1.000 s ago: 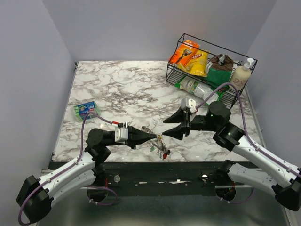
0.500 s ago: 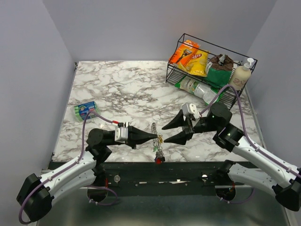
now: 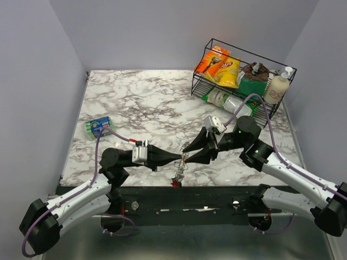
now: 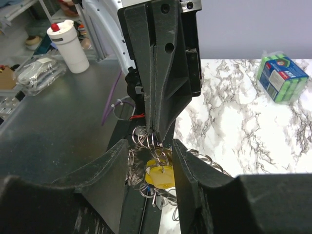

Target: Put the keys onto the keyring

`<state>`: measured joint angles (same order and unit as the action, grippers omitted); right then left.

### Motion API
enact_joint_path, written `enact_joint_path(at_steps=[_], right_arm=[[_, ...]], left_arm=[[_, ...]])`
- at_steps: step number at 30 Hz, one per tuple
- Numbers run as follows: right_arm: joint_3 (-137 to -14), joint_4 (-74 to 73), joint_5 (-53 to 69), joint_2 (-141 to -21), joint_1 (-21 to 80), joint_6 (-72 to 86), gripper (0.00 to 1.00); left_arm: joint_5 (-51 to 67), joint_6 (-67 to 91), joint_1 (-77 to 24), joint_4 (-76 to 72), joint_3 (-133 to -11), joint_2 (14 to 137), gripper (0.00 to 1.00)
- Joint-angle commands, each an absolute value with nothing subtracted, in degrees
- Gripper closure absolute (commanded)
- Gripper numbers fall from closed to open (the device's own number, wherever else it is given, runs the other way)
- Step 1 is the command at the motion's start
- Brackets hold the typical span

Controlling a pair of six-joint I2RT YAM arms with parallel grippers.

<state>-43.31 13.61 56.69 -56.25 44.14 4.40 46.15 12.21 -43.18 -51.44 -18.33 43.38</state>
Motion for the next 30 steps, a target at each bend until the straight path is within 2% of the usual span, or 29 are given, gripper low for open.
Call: enact_joint_path(at_steps=[1,10,13,17,20,26,28,30], right_arm=[[-43.51,16.17,57.83,-57.65,44.91,5.54,0.53],[-42.36,16.35,56.69,-58.36,45.09,4.75,0.58],[-42.1,16.79,56.25,-58.18,45.18,4.66,0.68],[-42.19,16.17,55.72,-58.36,45.18,4.31,0.9],[-42.8,14.68,54.24,-58.18,45.35,3.52,0.98],[-45.87,8.1,51.51,-58.36,45.44,0.53,1.0],[-46.75,5.47,50.8,-58.62,45.53,0.53,0.99],[-48.25,3.26,49.84,-58.71,45.53,-1.58,0.99]], left_arm=[[46.93,12.83,-43.42,-56.16,-19.78,43.07,1.0],[46.76,13.45,-43.51,-57.48,-19.51,42.89,1.0],[46.76,13.8,-43.5,-58.0,-19.42,42.8,1.0],[46.84,14.06,-43.51,-58.45,-19.42,42.98,1.0],[46.76,14.06,-43.42,-57.75,-19.69,43.15,1.0],[46.76,11.08,-43.42,-48.54,-22.05,42.28,1.0],[47.02,7.57,-43.42,-39.61,-24.68,41.05,0.74],[46.33,4.06,-43.51,-32.64,-26.45,40.0,0.58]])
